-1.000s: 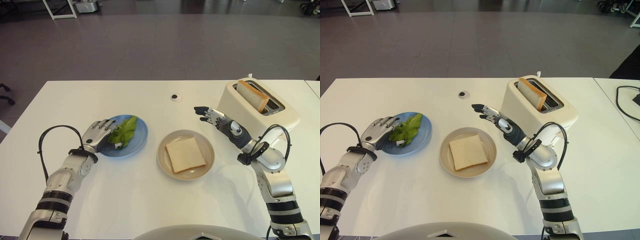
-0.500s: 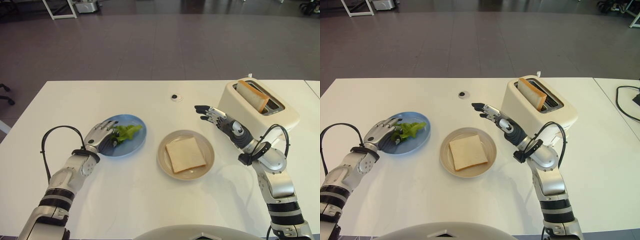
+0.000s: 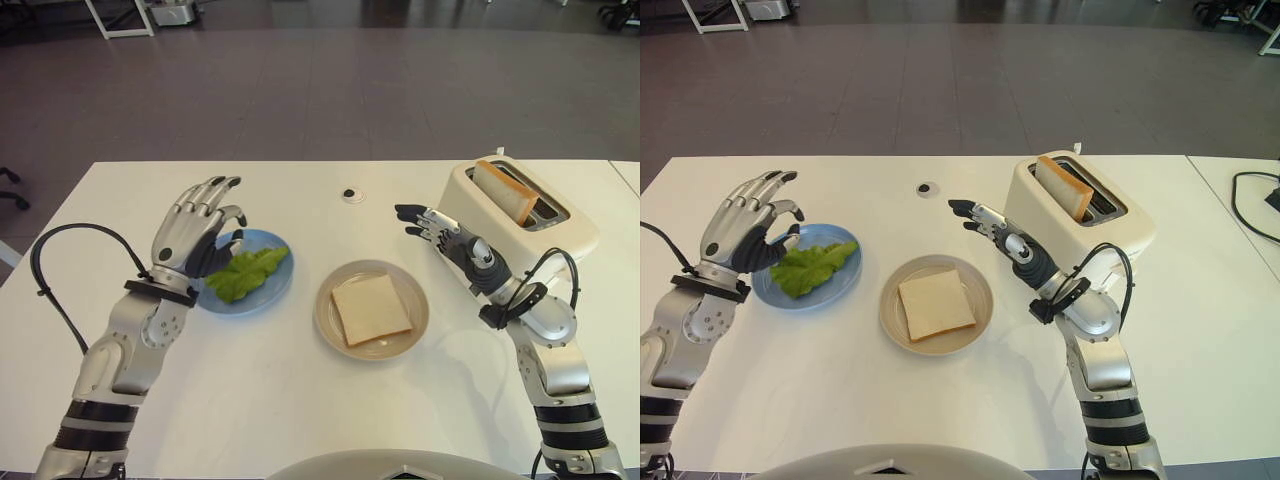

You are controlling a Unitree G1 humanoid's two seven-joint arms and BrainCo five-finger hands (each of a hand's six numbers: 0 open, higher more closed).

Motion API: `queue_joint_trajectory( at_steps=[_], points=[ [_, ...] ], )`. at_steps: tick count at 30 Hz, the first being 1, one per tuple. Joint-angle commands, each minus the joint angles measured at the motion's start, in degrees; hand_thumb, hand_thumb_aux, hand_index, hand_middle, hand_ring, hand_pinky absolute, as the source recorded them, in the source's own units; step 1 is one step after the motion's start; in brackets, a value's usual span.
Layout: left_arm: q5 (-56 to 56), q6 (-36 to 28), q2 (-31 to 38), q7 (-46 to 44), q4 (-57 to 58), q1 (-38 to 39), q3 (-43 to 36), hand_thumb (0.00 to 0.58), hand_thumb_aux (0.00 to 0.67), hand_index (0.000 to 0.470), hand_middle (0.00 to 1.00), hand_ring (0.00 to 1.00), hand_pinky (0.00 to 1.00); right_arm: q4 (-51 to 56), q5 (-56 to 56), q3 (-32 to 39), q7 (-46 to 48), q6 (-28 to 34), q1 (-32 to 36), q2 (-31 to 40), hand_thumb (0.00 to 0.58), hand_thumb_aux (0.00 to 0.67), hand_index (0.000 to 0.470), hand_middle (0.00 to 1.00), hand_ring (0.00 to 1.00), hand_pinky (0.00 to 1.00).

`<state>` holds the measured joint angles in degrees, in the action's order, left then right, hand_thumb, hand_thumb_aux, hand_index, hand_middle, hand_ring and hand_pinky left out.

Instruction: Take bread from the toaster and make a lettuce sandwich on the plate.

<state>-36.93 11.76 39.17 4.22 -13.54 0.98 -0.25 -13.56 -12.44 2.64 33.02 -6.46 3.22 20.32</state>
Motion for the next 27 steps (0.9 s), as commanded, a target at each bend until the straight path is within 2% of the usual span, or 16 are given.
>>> queue_joint_trajectory(
  at_steps=[1,4,5,6,7,9,10,12,19,20,21,24,25,27],
  points=[
    [-0.28,-0.54,-2.05,-5.35,-1.88,0.82,-4.45,0.580,0.670,0.470,0.00,0.00,0.00,-0.08,-0.61,-0.78,-0.08,0.21,-0.26,0.12,0.000,0.000,0.000,0.00,0.00,0.00],
    [-3.76,-1.50,-0.65,-5.36,4.64,0.30,-4.62,0.580,0.670,0.470,0.00,0.00,0.00,-0.03,-0.68,-0.88,-0.02,0.06,-0.52,0.12,0.000,0.000,0.000,0.00,0.00,0.00],
    [-4.61,-1.66,-0.22,-5.15,6.47,0.10,-4.42,0.574,0.602,0.422,0.00,0.00,0.00,0.02,-0.75,-0.97,0.03,0.02,-0.57,0.15,0.000,0.000,0.000,0.00,0.00,0.00],
    [-5.50,-1.79,0.26,-4.54,8.49,-0.23,-4.23,0.493,0.410,0.288,0.00,0.00,0.00,0.06,-0.83,-1.03,0.05,0.04,-0.61,0.15,0.000,0.000,0.000,0.00,0.00,0.00],
    [-6.08,-1.76,0.70,-4.03,10.29,-0.53,-4.01,0.371,0.268,0.188,0.00,0.00,0.00,0.08,-0.89,-1.04,0.06,0.06,-0.64,0.13,0.000,0.000,0.000,0.00,0.00,0.00],
    [-6.99,-1.61,1.49,-2.86,13.10,-1.20,-3.75,0.071,0.042,0.029,0.00,0.00,0.00,0.13,-0.94,-0.97,0.05,0.09,-0.67,0.05,0.000,0.000,0.000,0.00,0.00,0.00],
    [-7.74,-1.54,1.95,-2.22,14.72,-1.81,-3.92,0.031,0.018,0.013,0.00,0.00,0.00,0.23,-0.95,-0.94,0.03,0.09,-0.66,-0.01,0.000,0.000,0.000,0.00,0.00,0.00],
    [-8.74,-1.21,2.61,-0.71,18.57,-3.24,-4.24,0.000,0.000,0.000,0.00,0.00,0.00,0.38,-0.98,-0.88,0.05,0.10,-0.64,-0.09,0.000,0.000,0.000,0.00,0.00,0.00],
    [-12.87,-0.55,3.94,4.15,32.11,-7.13,-8.34,0.000,0.000,0.000,0.00,0.00,0.00,0.70,-1.00,-1.01,0.06,0.01,-0.71,-0.12,0.000,0.000,0.000,0.00,0.00,0.00],
    [-13.11,-0.49,4.09,4.66,33.81,-7.76,-8.92,0.040,0.024,0.017,0.00,0.00,0.00,0.63,-0.98,-1.06,0.02,0.01,-0.78,-0.09,0.000,0.000,0.000,0.00,0.00,0.00],
    [-13.37,-0.38,4.16,5.17,35.59,-8.35,-9.50,0.053,0.032,0.022,0.00,0.00,0.00,0.59,-0.97,-1.10,-0.02,0.02,-0.83,-0.08,0.000,0.000,0.000,0.00,0.00,0.00],
    [-13.65,0.04,4.25,5.96,38.80,-9.40,-10.94,0.244,0.160,0.112,0.00,0.00,0.00,0.30,-0.92,-1.18,-0.12,0.03,-1.06,-0.03,0.000,0.000,0.000,0.00,0.00,0.00],
    [-13.62,0.13,4.28,6.25,39.49,-9.66,-11.33,0.382,0.279,0.195,0.00,0.00,0.00,0.23,-0.90,-1.20,-0.13,0.00,-1.11,-0.01,0.000,0.000,0.000,0.00,0.00,0.00],
    [-12.73,0.63,4.16,6.26,40.41,-10.06,-11.69,0.452,0.355,0.249,0.00,0.00,0.00,0.18,-0.84,-1.22,-0.15,-0.09,-1.14,0.02,0.000,0.000,0.000,0.00,0.00,0.00]
  ],
)
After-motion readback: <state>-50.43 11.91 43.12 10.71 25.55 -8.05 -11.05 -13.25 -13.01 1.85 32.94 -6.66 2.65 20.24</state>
